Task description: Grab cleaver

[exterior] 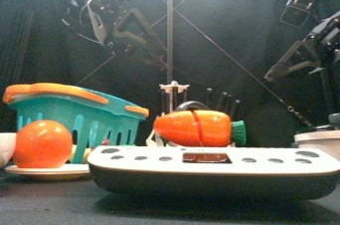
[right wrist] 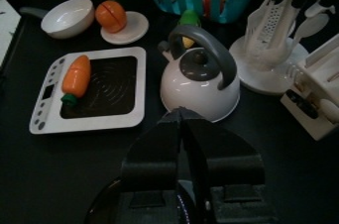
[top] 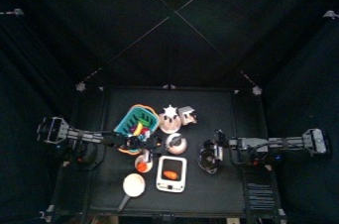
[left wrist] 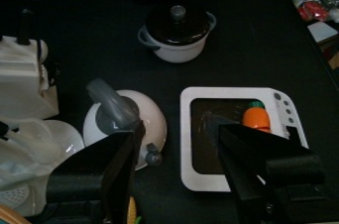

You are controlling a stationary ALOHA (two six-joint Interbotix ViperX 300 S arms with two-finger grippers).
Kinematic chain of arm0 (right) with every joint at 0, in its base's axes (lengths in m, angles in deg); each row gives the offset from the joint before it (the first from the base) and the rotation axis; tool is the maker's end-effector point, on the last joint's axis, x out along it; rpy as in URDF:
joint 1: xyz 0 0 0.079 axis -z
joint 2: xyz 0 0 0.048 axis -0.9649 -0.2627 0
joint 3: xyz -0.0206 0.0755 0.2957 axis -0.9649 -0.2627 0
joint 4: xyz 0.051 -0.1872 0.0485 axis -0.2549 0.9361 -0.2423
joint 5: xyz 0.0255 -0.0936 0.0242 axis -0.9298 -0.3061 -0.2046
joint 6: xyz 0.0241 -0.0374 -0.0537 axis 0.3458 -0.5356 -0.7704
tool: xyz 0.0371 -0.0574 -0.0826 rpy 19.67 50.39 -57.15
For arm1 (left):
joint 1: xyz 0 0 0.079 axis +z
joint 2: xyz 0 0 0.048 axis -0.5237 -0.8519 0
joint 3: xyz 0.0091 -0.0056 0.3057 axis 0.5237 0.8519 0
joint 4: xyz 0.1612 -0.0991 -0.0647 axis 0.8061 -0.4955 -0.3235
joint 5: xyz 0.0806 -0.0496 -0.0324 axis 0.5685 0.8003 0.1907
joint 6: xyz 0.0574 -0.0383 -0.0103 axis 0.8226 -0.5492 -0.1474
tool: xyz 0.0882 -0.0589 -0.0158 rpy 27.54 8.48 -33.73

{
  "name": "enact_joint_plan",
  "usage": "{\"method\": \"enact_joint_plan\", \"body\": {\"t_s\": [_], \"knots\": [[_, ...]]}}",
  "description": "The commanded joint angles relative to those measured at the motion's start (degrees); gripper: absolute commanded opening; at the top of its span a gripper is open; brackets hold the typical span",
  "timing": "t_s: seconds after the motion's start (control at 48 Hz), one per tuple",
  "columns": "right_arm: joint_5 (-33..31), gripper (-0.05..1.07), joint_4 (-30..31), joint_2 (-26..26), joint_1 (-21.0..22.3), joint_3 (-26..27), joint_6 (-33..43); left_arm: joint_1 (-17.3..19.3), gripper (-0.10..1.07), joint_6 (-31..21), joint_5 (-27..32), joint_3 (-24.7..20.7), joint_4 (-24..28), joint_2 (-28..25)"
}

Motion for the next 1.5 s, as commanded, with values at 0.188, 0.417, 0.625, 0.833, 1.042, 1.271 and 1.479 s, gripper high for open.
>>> {"method": "enact_joint_plan", "body": {"t_s": [0.188, 0.417, 0.625, 0.833, 1.042, 1.271, 1.479], "knots": [[-0.4, 0.04, -1.7, 1.1, -0.5, 2.9, 0.8, 0.4, 0.88, -0.2, -1.1, -0.7, -0.4, 1.8], [-2.2, 0.04, -2.2, 1.1, 0.3, 8.0, 1.1, 1.9, 0.88, -0.1, -3.3, 0.9, -4.3, 4.8], [-3.9, 0.1, -8.9, -0.5, 4.9, 14.2, 2.6, 3.3, 0.88, -0.1, -5.0, 3.3, -9.3, 5.8], [-12.8, 0.24, -14.3, -0.9, 11.2, 18.8, 5.4, 3.0, 0.88, -0.1, -5.0, 4.7, -10.6, 6.6], [-19.0, 0.29, -14.7, -1.0, 12.0, 24.4, 5.7, 2.9, 0.88, -0.1, -5.1, 4.9, -10.8, 8.4], [-31.2, 0.3, -14.6, -2.7, 16.3, 32.7, 5.8, 2.7, 0.88, -0.2, -5.1, 6.0, -11.2, 10.5], [-44.0, 0.34, -14.1, -7.0, 24.2, 40.4, 5.6, 3.0, 0.88, 0.0, -5.1, 6.3, -11.4, 10.5]]}}
